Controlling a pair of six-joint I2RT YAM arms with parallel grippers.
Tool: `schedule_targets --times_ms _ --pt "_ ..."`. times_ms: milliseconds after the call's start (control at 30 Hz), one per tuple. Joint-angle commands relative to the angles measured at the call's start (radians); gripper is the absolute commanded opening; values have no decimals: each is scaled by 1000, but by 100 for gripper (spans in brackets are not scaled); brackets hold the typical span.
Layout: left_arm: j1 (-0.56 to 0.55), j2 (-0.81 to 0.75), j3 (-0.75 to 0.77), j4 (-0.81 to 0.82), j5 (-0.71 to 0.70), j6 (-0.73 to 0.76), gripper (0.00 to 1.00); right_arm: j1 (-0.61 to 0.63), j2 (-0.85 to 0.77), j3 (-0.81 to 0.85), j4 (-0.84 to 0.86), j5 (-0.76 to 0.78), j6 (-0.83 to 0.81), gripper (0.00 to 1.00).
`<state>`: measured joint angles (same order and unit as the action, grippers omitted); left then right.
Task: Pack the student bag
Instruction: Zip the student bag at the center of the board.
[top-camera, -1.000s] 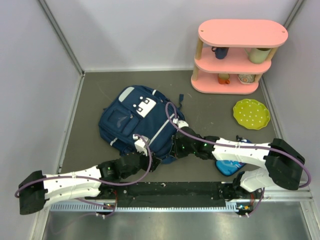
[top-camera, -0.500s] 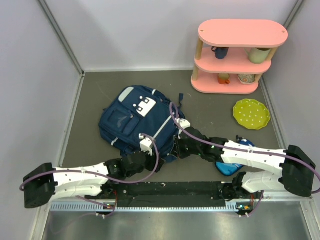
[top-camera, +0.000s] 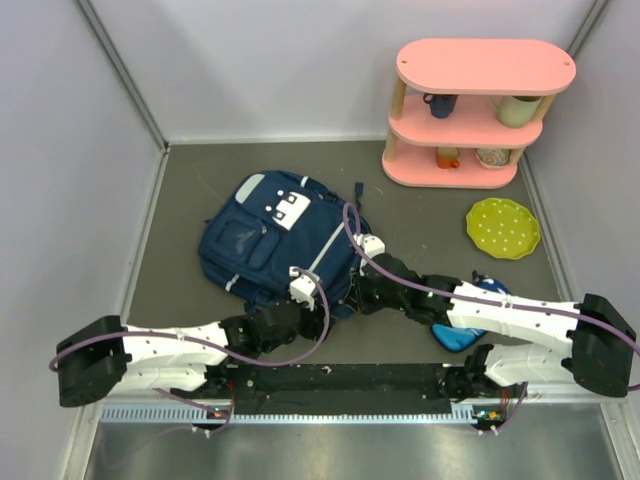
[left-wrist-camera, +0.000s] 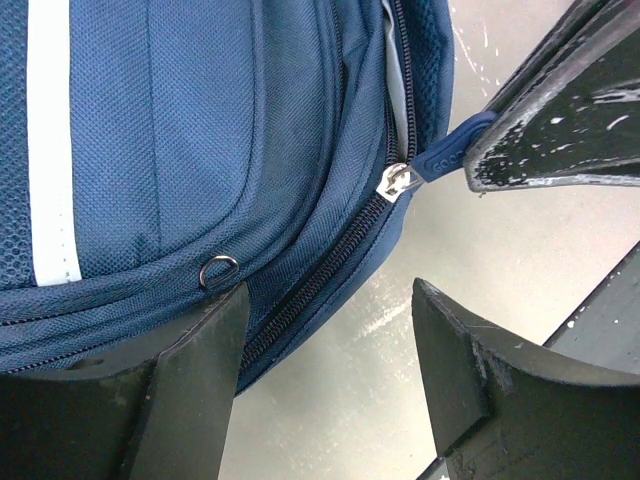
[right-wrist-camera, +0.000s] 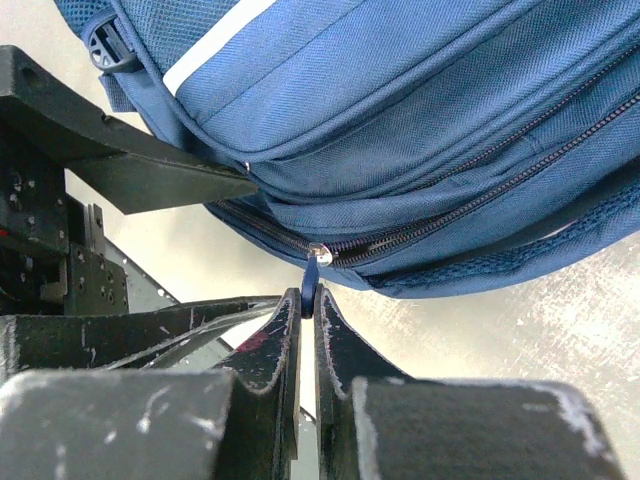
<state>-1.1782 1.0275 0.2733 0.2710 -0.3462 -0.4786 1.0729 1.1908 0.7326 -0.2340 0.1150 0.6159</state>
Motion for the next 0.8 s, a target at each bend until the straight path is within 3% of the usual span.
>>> schedule_targets --times_ms 0,267,533,767 --pt "3 -47 15 154 -76 87 71 9 -40 -1 35 9 5 0" --pt "5 -135 -37 240 -10 222 71 9 -23 4 30 15 24 0" --pt "-1 9 -36 338 27 363 71 9 -48 2 24 29 24 0" --pt "-18 132 -30 447 -53 456 65 9 -80 2 18 23 24 0"
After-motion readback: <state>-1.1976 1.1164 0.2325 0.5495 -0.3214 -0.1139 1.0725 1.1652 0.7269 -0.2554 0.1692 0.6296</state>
